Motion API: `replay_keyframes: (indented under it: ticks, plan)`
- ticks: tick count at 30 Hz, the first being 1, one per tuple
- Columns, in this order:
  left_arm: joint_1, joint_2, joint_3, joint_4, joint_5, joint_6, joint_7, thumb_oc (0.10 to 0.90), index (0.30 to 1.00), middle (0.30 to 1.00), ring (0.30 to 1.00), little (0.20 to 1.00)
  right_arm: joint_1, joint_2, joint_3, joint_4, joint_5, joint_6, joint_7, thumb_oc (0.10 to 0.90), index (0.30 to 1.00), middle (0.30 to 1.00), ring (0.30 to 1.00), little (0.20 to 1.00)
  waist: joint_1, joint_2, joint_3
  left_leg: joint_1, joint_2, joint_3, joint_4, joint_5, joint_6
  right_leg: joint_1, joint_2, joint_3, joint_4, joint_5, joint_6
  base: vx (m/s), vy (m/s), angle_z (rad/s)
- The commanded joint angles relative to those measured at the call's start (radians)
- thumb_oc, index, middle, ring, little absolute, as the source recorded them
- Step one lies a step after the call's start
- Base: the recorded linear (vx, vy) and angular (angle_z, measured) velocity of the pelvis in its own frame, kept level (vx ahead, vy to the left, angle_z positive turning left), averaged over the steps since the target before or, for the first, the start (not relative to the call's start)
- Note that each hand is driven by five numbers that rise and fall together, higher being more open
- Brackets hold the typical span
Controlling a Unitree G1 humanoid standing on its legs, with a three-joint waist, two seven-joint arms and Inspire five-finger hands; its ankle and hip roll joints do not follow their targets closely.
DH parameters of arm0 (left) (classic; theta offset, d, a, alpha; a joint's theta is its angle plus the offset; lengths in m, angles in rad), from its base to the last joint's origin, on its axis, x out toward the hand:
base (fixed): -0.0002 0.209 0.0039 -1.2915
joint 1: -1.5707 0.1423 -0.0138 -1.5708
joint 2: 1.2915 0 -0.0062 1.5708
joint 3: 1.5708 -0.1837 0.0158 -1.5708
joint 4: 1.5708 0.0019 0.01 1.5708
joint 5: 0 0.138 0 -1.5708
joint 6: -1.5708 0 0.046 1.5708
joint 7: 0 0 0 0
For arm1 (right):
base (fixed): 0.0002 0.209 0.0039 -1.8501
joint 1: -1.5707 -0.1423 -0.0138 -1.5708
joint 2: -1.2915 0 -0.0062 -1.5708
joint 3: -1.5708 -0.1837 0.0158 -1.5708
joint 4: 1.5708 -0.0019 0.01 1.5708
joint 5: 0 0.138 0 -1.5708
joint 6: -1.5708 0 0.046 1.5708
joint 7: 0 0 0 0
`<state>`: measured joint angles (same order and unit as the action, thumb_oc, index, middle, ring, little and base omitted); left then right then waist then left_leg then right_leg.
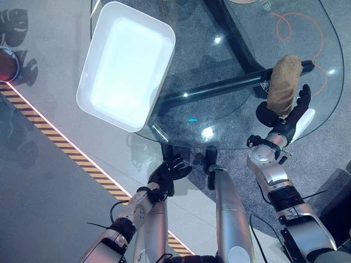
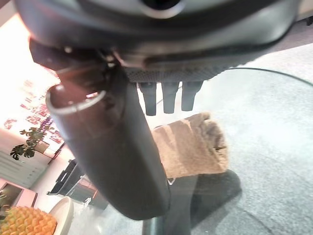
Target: Wipe the table with a cloth and put it in the basket.
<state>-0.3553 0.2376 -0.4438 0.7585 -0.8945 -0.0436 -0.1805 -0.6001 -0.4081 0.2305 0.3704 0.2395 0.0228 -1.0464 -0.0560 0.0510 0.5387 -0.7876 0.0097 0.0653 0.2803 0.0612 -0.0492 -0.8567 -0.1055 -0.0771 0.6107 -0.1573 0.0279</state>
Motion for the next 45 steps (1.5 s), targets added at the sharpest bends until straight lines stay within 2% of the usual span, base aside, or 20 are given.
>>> replay_keyframes:
  ticks: [1, 8, 16, 22, 25, 31, 32, 34, 35, 45]
  plan:
    - [0.089, -0.038, -0.056, -0.013, -0.039, 0.043, 0.008, 0.8, 0.9, 0.9, 0.9, 0.9, -0.006, -0.082, -0.048, -0.062, 0.004, -0.024, -0.102, 0.8, 0.9, 0.9, 0.9, 0.9, -0.011, 0.006, -0.019, -0.058, -0.074, 0.009, 0.229, -0.144, 0.074, 0.013, 0.061, 0.036, -0.217, 0.184, 0.014, 0.01, -0.008, 0.04]
    - [0.085, -0.029, -0.066, -0.029, -0.047, 0.05, 0.011, 0.8, 0.9, 0.9, 0.9, 0.9, -0.043, -0.096, -0.053, -0.021, 0.019, -0.044, -0.11, 0.8, 0.9, 0.9, 0.9, 0.9, -0.001, 0.014, -0.019, -0.1, -0.079, -0.001, 0.243, -0.141, 0.076, -0.029, 0.058, 0.032, -0.208, 0.195, 0.018, 0.0, -0.001, 0.01]
    - [0.076, -0.021, -0.074, -0.037, -0.055, 0.053, 0.015, 0.8, 0.9, 0.9, 0.9, 0.9, -0.088, -0.116, -0.053, 0.009, 0.055, 0.006, -0.128, 0.8, 0.9, 0.9, 0.9, 0.9, 0.008, 0.022, -0.019, -0.14, -0.081, -0.007, 0.251, -0.136, 0.075, -0.073, 0.057, 0.028, -0.196, 0.201, 0.02, 0.0, 0.0, 0.0]
    - [0.073, -0.016, -0.082, -0.044, -0.052, 0.053, 0.021, 0.8, 0.9, 0.9, 0.9, 0.9, -0.084, -0.101, -0.05, 0.054, 0.095, 0.015, -0.146, 0.8, 0.9, 0.9, 0.9, 0.9, 0.013, 0.024, -0.019, -0.158, -0.085, -0.012, 0.255, -0.136, 0.076, -0.089, 0.056, 0.024, -0.194, 0.203, 0.02, 0.0, -0.004, 0.02]
    - [0.072, -0.018, -0.086, -0.045, -0.049, 0.048, 0.026, 0.8, 0.9, 0.9, 0.9, 0.9, -0.078, -0.093, -0.043, 0.066, 0.097, 0.005, -0.138, 0.8, 0.9, 0.9, 0.9, 0.9, 0.015, 0.025, -0.019, -0.166, -0.09, -0.018, 0.255, -0.133, 0.075, -0.097, 0.058, 0.025, -0.193, 0.207, 0.02, 0.0, -0.006, 0.05]
    - [0.059, -0.013, -0.088, -0.049, -0.053, 0.055, 0.031, 0.8, 0.9, 0.9, 0.9, 0.9, -0.092, -0.095, -0.032, 0.097, 0.133, 0.03, -0.109, 0.8, 0.9, 0.9, 0.9, 0.9, 0.019, 0.024, -0.019, -0.178, -0.093, -0.022, 0.263, -0.133, 0.074, -0.108, 0.058, 0.025, -0.185, 0.209, 0.023, 0.0, -0.002, 0.01]
    - [0.058, -0.013, -0.088, -0.048, -0.053, 0.056, 0.03, 0.8, 0.9, 0.9, 0.9, 0.9, -0.095, -0.094, -0.03, 0.104, 0.135, 0.034, -0.109, 0.591, 0.721, 0.721, 0.721, 0.691, 0.02, 0.024, -0.019, -0.179, -0.093, -0.024, 0.263, -0.133, 0.075, -0.11, 0.058, 0.025, -0.183, 0.209, 0.023, 0.0, 0.0, 0.0]
    - [0.056, -0.011, -0.085, -0.046, -0.051, 0.059, 0.027, 0.8, 0.9, 0.9, 0.9, 0.9, -0.104, -0.097, -0.027, 0.113, 0.135, 0.046, -0.103, 0.295, 0.467, 0.467, 0.467, 0.395, 0.023, 0.025, -0.019, -0.181, -0.094, -0.026, 0.263, -0.133, 0.074, -0.112, 0.058, 0.025, -0.183, 0.209, 0.024, 0.0, 0.0, 0.02]
    - [0.056, -0.011, -0.084, -0.047, -0.051, 0.062, 0.028, 0.8, 0.9, 0.9, 0.9, 0.9, -0.106, -0.098, -0.026, 0.117, 0.135, 0.046, -0.1, 0.1, 0.3, 0.3, 0.3, 0.2, 0.023, 0.025, -0.019, -0.181, -0.094, -0.026, 0.263, -0.133, 0.075, -0.113, 0.058, 0.025, -0.182, 0.209, 0.024, 0.0, 0.003, 0.05]
    - [0.06, -0.007, -0.084, -0.046, -0.055, 0.064, 0.03, 0.8, 0.9, 0.9, 0.9, 0.9, -0.112, -0.105, -0.023, 0.122, 0.127, 0.036, -0.092, 0.1, 0.3, 0.3, 0.3, 0.2, 0.029, 0.022, -0.019, -0.183, -0.099, -0.035, 0.261, -0.132, 0.074, -0.116, 0.061, 0.025, -0.178, 0.208, 0.025, 0.0, 0.0, 0.0]
